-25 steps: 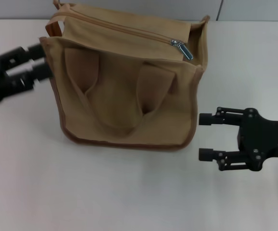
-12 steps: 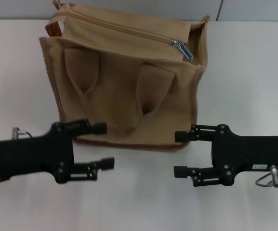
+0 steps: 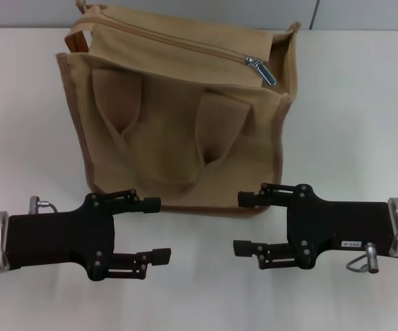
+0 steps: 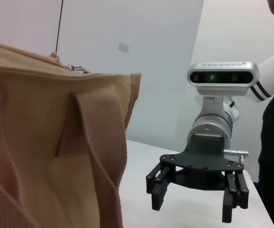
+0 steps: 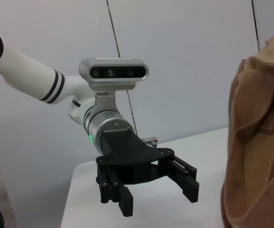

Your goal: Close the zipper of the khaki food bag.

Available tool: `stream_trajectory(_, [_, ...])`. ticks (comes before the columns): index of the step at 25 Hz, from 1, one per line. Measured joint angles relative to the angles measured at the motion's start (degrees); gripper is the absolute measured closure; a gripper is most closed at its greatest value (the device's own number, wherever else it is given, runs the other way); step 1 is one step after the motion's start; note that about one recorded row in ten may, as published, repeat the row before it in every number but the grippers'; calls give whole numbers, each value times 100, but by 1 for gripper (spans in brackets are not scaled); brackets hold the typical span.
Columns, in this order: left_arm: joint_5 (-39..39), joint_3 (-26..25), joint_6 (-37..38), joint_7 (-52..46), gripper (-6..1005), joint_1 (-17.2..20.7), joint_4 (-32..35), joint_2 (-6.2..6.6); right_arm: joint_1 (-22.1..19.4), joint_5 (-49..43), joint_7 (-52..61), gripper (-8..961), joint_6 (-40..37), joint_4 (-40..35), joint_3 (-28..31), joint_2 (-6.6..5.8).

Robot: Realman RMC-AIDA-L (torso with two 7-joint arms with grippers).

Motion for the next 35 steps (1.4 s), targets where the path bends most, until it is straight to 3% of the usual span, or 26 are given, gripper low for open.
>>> stream_trajectory(35, [10, -37, 9, 5, 185, 2, 0, 27, 11, 11, -32, 176, 65, 59, 0, 0])
